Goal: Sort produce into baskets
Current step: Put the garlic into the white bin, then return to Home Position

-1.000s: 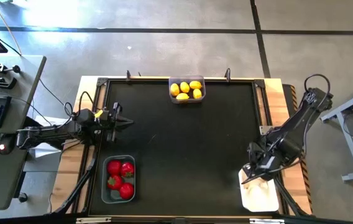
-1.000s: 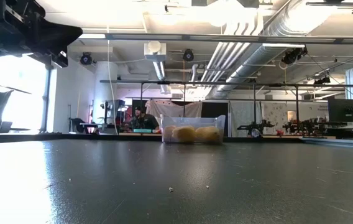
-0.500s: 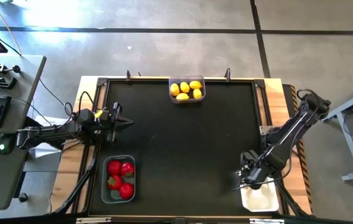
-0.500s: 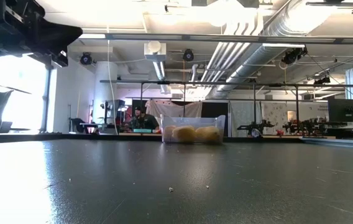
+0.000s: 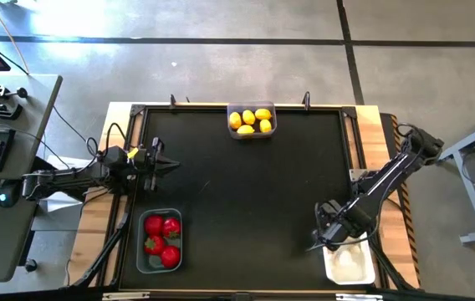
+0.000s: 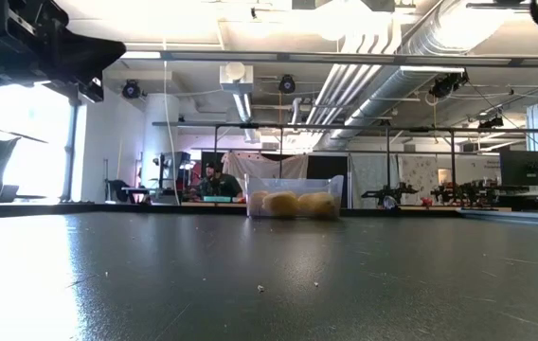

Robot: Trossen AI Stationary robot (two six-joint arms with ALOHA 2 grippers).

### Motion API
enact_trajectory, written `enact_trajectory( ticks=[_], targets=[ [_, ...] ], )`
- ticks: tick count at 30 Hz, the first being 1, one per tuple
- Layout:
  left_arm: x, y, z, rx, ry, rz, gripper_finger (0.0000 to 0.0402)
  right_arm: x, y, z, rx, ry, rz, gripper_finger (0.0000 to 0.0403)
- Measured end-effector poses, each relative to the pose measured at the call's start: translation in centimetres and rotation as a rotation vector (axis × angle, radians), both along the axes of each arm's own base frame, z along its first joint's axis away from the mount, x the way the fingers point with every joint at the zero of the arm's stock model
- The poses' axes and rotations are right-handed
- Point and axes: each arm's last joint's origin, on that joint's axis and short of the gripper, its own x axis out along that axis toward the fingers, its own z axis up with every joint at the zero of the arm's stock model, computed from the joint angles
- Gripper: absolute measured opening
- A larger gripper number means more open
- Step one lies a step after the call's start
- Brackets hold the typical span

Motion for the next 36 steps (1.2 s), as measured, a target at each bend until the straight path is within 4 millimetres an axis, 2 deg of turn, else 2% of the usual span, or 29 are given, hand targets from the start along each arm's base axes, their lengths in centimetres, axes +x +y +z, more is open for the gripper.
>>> enact_trajectory(
  ticks=[2, 5, 10, 13, 16, 21, 27, 32, 36],
  targets=[
    [0.0, 0.0, -0.1, -0.002, 0.005, 0.0, 0.0, 0.4, 0.1, 0.5, 0.018, -0.014, 0.017, 0.0216],
    [0.0, 0.0, -0.2, -0.012, 0.02, -0.001, 0.0, 0.7, 0.5, 1.8, 0.028, -0.042, 0.09, 0.0193],
    [0.1, 0.0, -0.5, 0.01, 0.053, 0.004, 0.0, 1.4, 1.0, 4.8, 0.024, -0.119, 0.26, 0.0095],
    [0.1, 0.1, -0.8, -0.005, 0.077, 0.026, 0.0, 2.3, 0.5, 6.0, -0.106, -0.262, 0.419, 0.0023],
    [0.1, 0.1, -0.8, -0.03, 0.077, 0.041, 0.0, 4.1, -0.5, 6.3, -0.206, -0.395, 0.533, 0.0012],
    [0.1, 0.2, -0.8, -0.031, 0.077, 0.05, 0.0, 7.9, -3.6, 4.5, -0.318, -0.56, 0.717, 0.0002],
    [0.1, 0.2, -0.8, -0.003, 0.078, 0.059, 0.0, 12.2, -9.0, 2.9, -0.498, -0.879, 0.894, 0.0001],
    [0.1, 0.3, -0.8, -0.001, 0.078, 0.104, 0.0, 13.2, -13.1, 1.9, -0.635, -1.013, 0.963, 0.0],
    [0.1, 0.4, -0.8, 0.012, 0.08, 0.125, 0.0, 12.7, -15.0, 0.5, -0.675, -1.07, 0.975, 0.0]
  ],
)
